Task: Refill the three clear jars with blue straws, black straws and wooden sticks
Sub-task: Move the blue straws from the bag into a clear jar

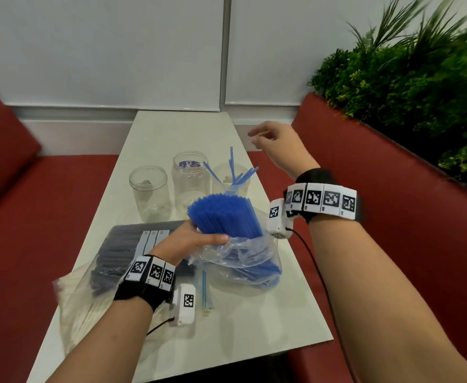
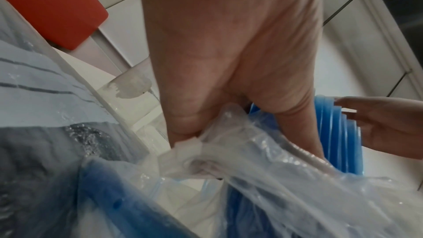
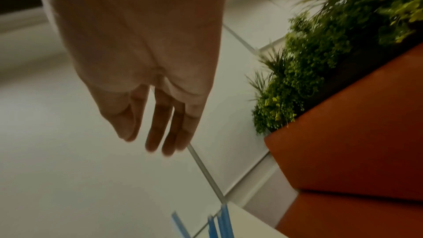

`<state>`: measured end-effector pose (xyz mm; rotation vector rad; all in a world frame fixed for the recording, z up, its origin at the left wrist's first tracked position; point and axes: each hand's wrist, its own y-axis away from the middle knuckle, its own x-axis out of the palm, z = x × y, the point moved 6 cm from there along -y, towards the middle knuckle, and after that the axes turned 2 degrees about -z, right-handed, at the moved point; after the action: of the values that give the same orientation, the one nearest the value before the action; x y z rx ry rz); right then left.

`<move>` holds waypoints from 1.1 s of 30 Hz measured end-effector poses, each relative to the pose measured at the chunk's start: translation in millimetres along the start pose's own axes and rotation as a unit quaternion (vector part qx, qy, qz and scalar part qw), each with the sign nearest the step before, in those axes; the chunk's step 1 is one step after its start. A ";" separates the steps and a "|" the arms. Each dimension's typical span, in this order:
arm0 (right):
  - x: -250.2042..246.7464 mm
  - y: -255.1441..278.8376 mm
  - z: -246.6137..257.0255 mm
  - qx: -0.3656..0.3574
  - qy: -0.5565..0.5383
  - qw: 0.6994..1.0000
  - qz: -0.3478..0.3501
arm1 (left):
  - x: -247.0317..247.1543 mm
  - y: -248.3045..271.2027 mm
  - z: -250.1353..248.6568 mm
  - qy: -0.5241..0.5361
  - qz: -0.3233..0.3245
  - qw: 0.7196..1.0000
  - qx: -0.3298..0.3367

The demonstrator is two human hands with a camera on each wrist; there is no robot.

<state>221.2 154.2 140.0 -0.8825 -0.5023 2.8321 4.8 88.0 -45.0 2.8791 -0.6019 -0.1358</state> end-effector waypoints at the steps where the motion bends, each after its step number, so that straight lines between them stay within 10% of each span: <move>1: -3.7 9.0 -0.3 0.011 -0.001 1.000 0.013 | 0.9 0.7 -0.3 0.000 0.000 1.000 0.002; 8: 40.7 96.7 -50.4 0.142 0.033 0.966 0.212 | 7.3 6.5 -5.6 0.004 -0.003 1.000 0.026; 16: 58.9 137.1 -61.1 0.115 0.040 0.987 0.102 | 13.9 20.5 -10.9 0.004 0.017 0.999 0.044; 33: 51.2 71.0 -94.7 0.131 -0.058 0.974 0.175 | -5.0 -56.6 -15.7 0.044 0.029 0.998 -0.025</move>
<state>231.4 125.1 14.8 -0.8274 0.0267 3.1768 24.1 143.6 -41.3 2.7997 -0.6552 -0.0154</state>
